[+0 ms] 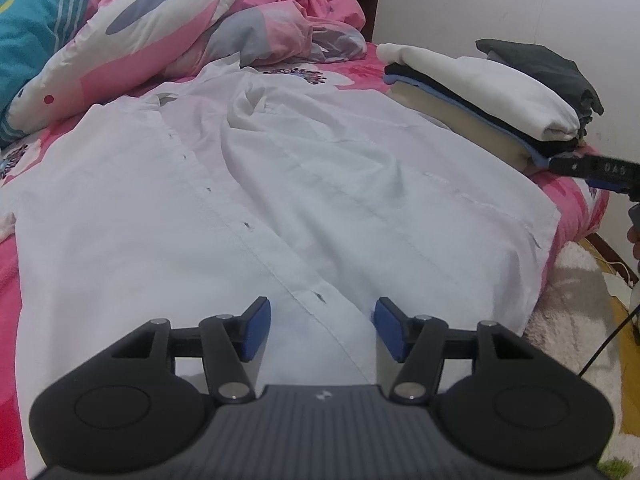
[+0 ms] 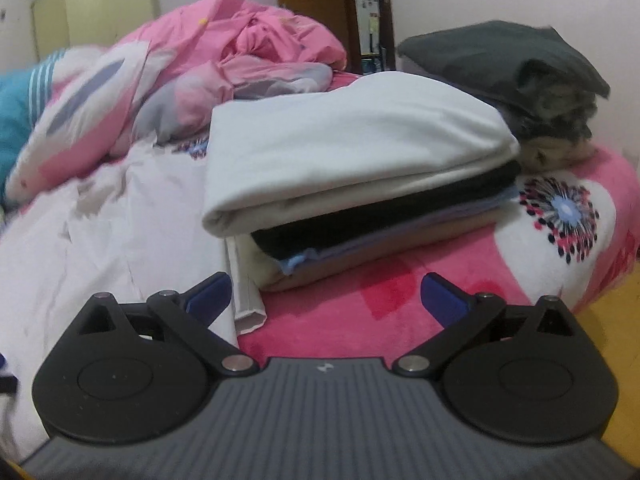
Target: Fold clothes
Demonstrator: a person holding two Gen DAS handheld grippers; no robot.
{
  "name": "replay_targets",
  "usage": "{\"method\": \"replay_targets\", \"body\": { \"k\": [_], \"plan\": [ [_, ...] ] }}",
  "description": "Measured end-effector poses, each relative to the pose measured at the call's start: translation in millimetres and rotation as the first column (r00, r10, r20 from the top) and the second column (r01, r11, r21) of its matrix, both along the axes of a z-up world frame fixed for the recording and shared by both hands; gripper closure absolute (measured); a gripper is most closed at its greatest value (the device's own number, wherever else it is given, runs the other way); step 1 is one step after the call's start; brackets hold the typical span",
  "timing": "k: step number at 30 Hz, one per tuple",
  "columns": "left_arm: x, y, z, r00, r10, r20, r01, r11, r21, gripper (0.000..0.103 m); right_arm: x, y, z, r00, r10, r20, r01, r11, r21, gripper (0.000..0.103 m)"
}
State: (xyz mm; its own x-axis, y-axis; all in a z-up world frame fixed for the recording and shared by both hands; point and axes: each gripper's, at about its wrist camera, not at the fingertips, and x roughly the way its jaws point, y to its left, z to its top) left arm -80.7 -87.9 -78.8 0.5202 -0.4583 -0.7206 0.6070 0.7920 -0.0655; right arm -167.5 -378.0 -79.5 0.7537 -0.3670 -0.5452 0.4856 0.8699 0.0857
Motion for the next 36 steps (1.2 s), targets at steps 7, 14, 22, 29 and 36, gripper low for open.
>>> {"method": "replay_targets", "body": {
  "k": [7, 14, 22, 29, 36],
  "plan": [
    [2.2, -4.3, 0.4, 1.000, 0.003, -0.004, -0.003, 1.000, 0.014, 0.044, 20.1, 13.6, -16.2, 0.993, 0.100, -0.066, -0.097, 0.994, 0.045, 0.048],
    [3.4, -5.6, 0.0, 1.000, -0.001, -0.004, 0.001, 1.000, 0.022, 0.044, 29.8, 23.1, -16.1, 0.982, 0.166, -0.090, -0.166, 0.986, 0.011, 0.065],
    [4.4, -4.3, -0.7, 1.000, 0.003, 0.000, -0.003, 1.000, 0.010, 0.044, 26.0, 14.5, -1.3, 0.977, 0.213, -0.026, -0.210, 0.974, 0.080, 0.100],
    [6.4, 0.1, -2.5, 1.000, 0.000, -0.004, 0.000, 1.000, -0.017, 0.044, 10.9, 20.3, 36.4, 0.961, 0.243, 0.134, -0.259, 0.958, 0.119, 0.101],
    [9.8, 6.1, -5.8, 1.000, -0.001, -0.013, 0.001, 0.999, -0.053, 0.044, 16.4, 17.7, 88.1, 0.912, 0.279, 0.301, -0.339, 0.926, 0.168, 0.101]
  ]
}}
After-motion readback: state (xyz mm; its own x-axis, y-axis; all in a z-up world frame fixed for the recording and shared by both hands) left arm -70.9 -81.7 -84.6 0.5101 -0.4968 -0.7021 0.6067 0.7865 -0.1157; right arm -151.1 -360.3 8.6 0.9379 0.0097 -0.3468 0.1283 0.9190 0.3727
